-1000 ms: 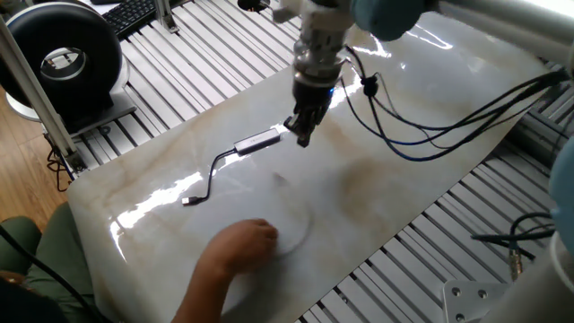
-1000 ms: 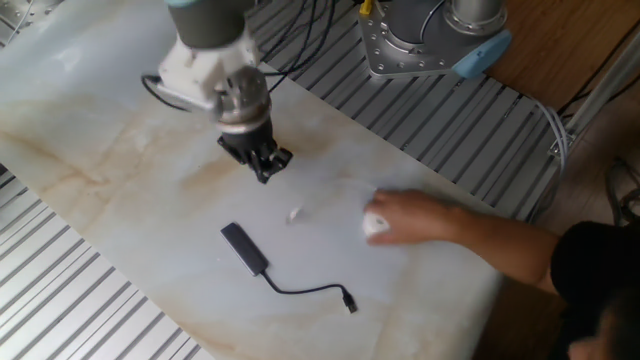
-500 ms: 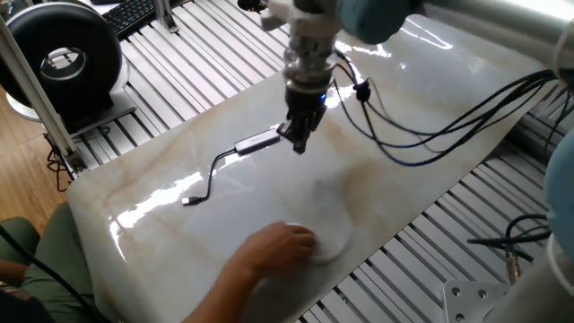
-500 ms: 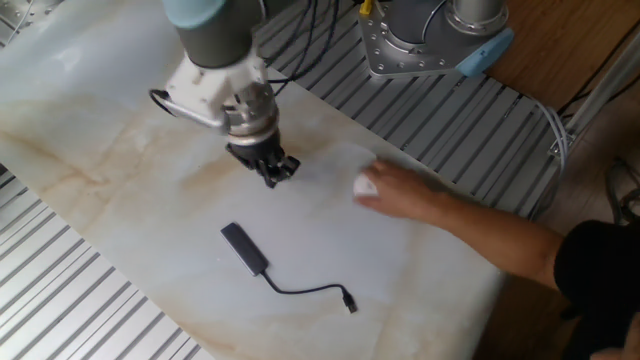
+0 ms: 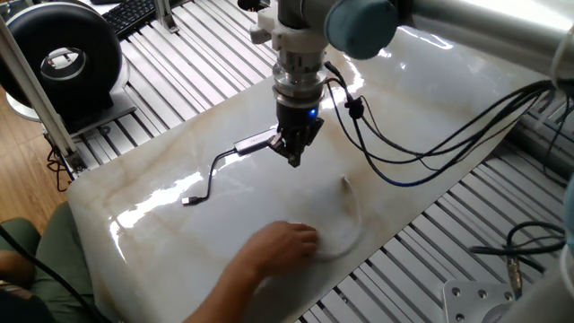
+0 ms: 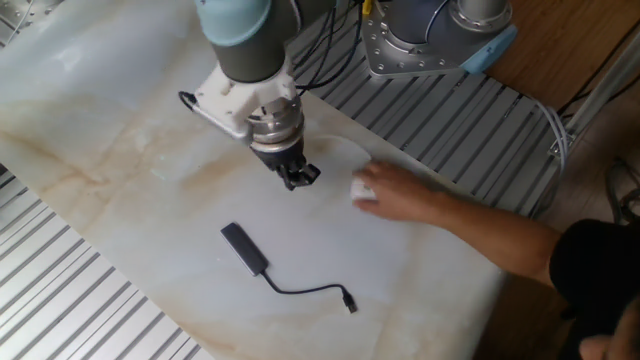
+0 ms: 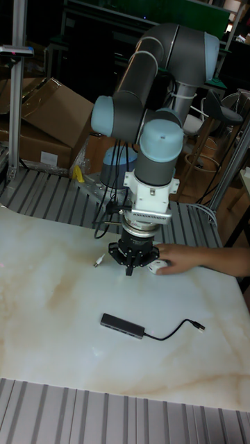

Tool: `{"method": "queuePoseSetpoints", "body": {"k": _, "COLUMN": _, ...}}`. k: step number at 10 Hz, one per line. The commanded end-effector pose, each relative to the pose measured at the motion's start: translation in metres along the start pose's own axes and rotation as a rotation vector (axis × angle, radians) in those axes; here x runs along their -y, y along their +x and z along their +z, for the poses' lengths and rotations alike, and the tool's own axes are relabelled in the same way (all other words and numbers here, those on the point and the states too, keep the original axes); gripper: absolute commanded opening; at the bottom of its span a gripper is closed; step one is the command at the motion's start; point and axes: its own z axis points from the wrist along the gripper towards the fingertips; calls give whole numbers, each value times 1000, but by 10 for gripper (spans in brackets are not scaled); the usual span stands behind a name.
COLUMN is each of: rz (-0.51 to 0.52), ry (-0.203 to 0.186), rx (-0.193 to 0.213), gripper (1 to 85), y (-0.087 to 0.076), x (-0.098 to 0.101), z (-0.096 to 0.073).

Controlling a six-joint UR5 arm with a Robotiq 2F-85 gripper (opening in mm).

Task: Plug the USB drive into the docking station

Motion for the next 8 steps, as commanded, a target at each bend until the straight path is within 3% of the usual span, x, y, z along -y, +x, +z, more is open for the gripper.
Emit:
{"method": "queuePoseSetpoints", "body": {"k": 1, "rz": -51, "ry": 22, "rx": 24, "gripper": 240, "y": 11, "x": 17, "z": -1}}
{"method": "queuePoseSetpoints", "body": {"k": 3, "rz": -97, "ry": 28, "rx": 38, "gripper": 360, "y": 10, "x": 29, "z": -2}}
{"method": "queuePoseSetpoints", "body": {"k": 5, "rz": -111, "ry": 29, "rx": 44, "gripper": 363, "y": 7, "x": 33, "z": -6}}
{"method": "queuePoseSetpoints", "body": {"k": 8, "rz": -121, "ry": 37, "rx": 49, "gripper": 473, "y": 4, "x": 28, "z": 0}}
